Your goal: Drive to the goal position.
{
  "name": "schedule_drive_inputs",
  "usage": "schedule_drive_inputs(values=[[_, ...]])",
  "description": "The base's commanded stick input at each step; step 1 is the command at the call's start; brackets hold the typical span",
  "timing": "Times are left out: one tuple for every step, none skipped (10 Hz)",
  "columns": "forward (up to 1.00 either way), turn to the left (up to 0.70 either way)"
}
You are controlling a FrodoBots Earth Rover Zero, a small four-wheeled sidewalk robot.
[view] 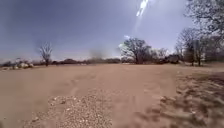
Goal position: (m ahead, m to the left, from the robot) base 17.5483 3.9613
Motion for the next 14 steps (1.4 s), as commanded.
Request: schedule_drive_inputs(values=[[1.0,0.0],[1.0,0.0],[1.0,0.0],[1.0,0.0],[1.0,0.0],[1.0,0.0],[1.0,0.0],[1.0,0.0],[1.0,0.0],[1.0,0.0],[1.0,0.0],[1.0,0.0],[1.0,0.0],[1.0,0.0]])
